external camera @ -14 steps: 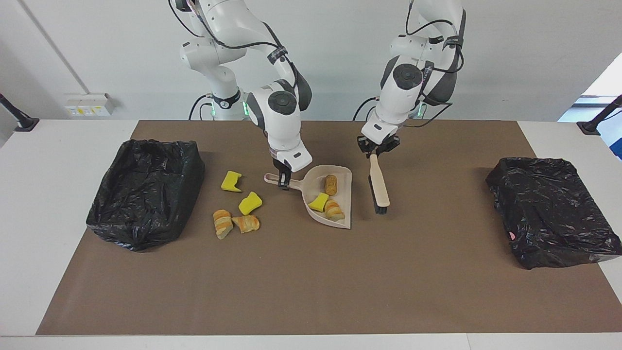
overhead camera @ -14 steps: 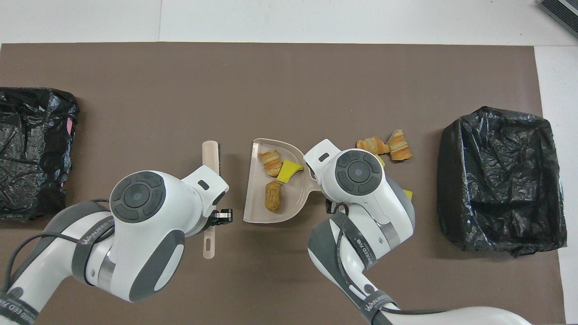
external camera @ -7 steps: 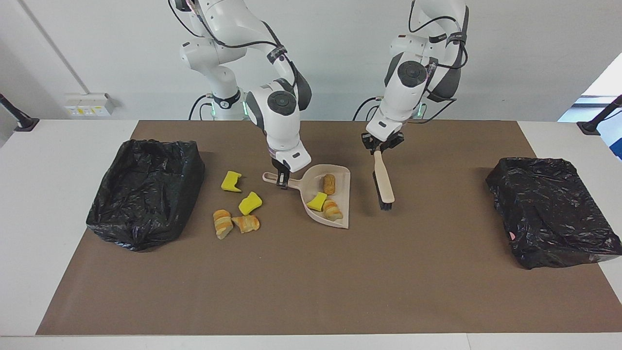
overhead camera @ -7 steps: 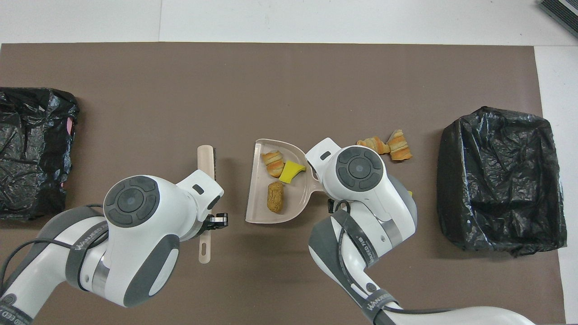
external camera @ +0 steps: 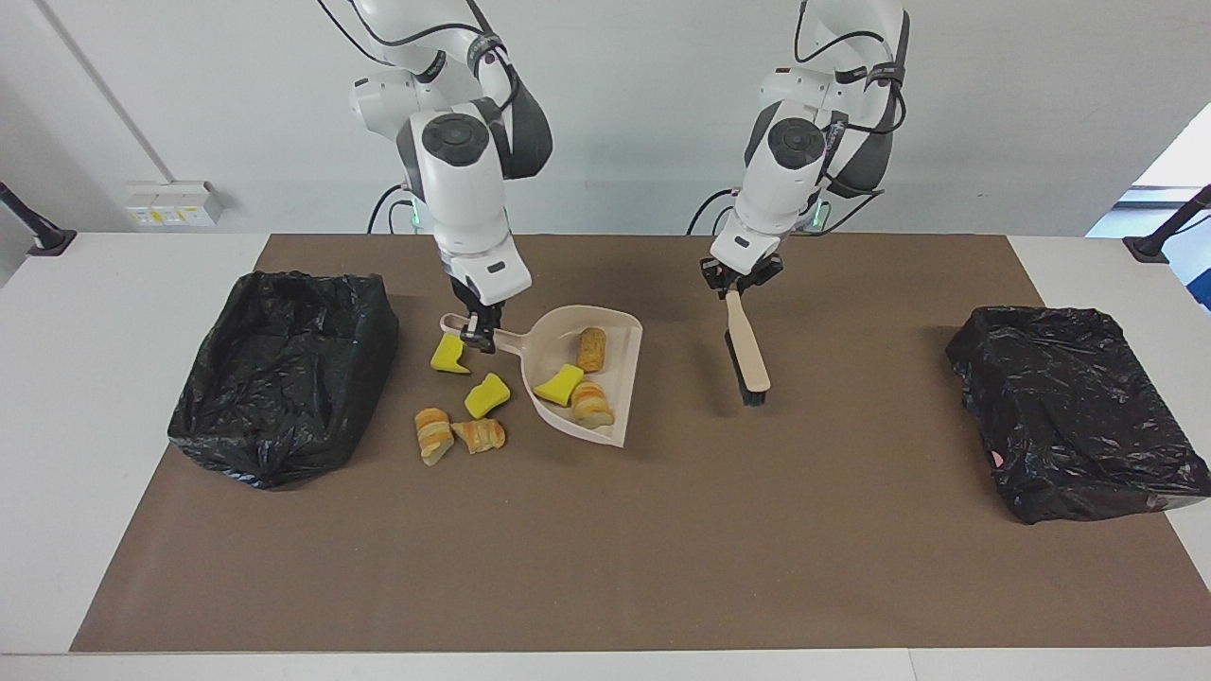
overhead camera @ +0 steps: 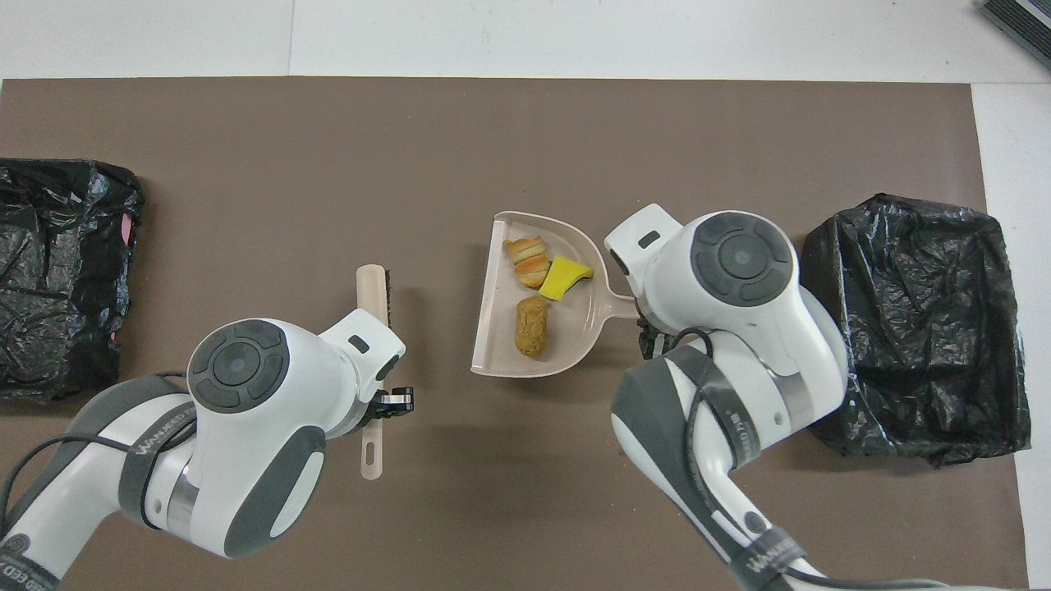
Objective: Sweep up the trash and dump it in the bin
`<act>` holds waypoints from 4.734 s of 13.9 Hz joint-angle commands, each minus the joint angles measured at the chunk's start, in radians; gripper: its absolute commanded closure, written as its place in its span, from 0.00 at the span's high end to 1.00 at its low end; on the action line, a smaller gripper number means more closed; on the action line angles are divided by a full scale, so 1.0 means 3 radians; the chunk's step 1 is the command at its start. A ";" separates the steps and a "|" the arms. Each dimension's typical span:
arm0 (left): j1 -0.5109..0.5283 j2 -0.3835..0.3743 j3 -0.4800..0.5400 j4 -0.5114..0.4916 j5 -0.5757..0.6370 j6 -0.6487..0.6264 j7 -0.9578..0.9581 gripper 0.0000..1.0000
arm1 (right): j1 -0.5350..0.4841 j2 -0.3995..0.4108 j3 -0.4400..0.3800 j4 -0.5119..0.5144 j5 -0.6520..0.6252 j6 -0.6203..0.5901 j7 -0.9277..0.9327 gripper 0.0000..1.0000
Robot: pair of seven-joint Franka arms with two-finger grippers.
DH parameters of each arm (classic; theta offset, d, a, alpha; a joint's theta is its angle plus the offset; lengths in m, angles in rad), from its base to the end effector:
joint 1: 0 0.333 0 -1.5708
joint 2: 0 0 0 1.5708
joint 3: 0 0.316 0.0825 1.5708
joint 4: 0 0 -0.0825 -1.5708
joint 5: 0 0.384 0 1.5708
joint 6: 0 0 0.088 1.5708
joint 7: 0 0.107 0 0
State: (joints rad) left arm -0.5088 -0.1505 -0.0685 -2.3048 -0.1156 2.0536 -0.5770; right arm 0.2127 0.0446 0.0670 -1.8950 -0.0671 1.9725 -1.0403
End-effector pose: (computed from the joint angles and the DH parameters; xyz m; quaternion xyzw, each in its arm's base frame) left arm 0.3962 -0.2659 0.3998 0.9973 0.0299 -0.0665 0.0100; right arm 0.5549 0.1544 0.4797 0.7818 0.6226 0.0043 0.0336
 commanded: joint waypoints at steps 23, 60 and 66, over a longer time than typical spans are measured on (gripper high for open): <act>-0.1010 -0.0123 0.0019 -0.0786 0.0007 0.0989 -0.1268 1.00 | -0.1088 -0.0251 -0.1123 0.0319 -0.1600 -0.0286 -0.1119 0.00; 0.1722 0.0522 0.0054 0.2426 0.0451 -0.1691 0.2205 1.00 | -0.0489 -0.0144 -0.1072 0.0298 -0.3033 0.0005 -0.1752 0.00; 0.1696 0.0379 0.0024 0.2431 0.0452 -0.1803 0.2199 1.00 | -0.0530 -0.0087 -0.1062 0.0319 -0.2942 0.0151 -0.1948 0.00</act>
State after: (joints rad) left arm 0.0050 -0.0151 -0.0579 -1.5814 0.0021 1.5488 0.0766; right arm 0.0631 0.0070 -0.2597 -1.8204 -0.9793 2.0753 -1.6585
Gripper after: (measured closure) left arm 0.000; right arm 0.687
